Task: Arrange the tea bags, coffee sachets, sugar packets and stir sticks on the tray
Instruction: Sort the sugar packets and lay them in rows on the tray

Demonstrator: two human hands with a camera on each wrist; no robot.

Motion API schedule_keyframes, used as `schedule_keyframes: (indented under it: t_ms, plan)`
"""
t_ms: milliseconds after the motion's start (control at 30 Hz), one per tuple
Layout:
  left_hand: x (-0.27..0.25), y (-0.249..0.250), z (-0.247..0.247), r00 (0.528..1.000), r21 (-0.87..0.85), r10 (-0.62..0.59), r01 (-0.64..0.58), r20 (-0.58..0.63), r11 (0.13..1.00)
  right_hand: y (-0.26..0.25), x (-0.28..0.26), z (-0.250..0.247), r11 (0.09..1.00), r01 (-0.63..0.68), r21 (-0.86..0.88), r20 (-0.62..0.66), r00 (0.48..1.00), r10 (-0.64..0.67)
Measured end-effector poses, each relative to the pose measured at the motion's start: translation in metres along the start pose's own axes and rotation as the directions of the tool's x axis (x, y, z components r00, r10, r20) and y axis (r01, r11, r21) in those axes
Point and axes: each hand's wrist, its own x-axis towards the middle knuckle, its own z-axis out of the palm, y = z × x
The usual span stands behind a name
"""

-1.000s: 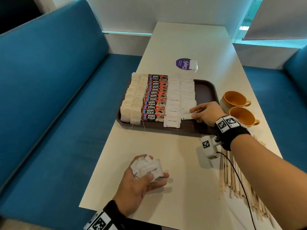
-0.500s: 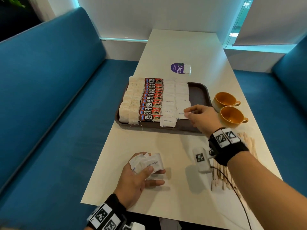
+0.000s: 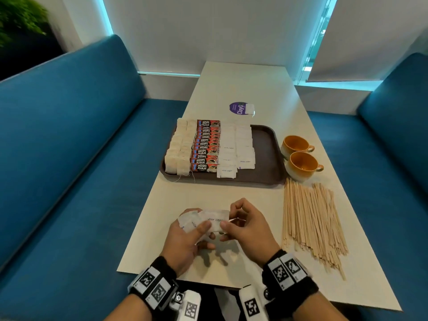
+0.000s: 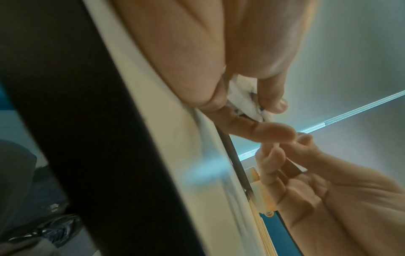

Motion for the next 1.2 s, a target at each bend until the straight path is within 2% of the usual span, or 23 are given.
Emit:
schedule_keyframes:
  t_ms: [100, 267, 633, 833, 1200]
  plan:
    - [0.001, -0.002, -0.001, 1.0, -0.052, 0.001, -0.002, -0.003, 0.999, 0.006, -0.001, 0.0, 0.999, 0.034, -0.003, -0.061, 0.998, -0.034]
    - [0.0, -0.002, -0.003, 1.0, -0.067, 0.017, -0.016, 0.014, 0.998, 0.009, -0.004, -0.003, 0.999, -0.032, 0.027, -0.117, 0.992, 0.035]
    - [0.002, -0.005, -0.003, 0.997, 0.017, 0.069, -0.069, 0.023, 0.997, 0.002, -0.002, -0.016, 0.999, -0.044, 0.03, -0.058, 0.997, 0.046]
    - [0.001, -0.003, -0.002, 0.997, 0.007, 0.034, -0.035, 0.064, 0.999, 0.005, -0.004, -0.017, 0.999, -0.034, -0.003, 0.031, 0.999, 0.034]
    - [0.002, -0.001, -0.002, 0.999, -0.035, 0.05, -0.05, 0.002, 0.998, 0.006, -0.005, -0.017, 0.991, -0.02, -0.135, 0.064, 0.998, 0.029]
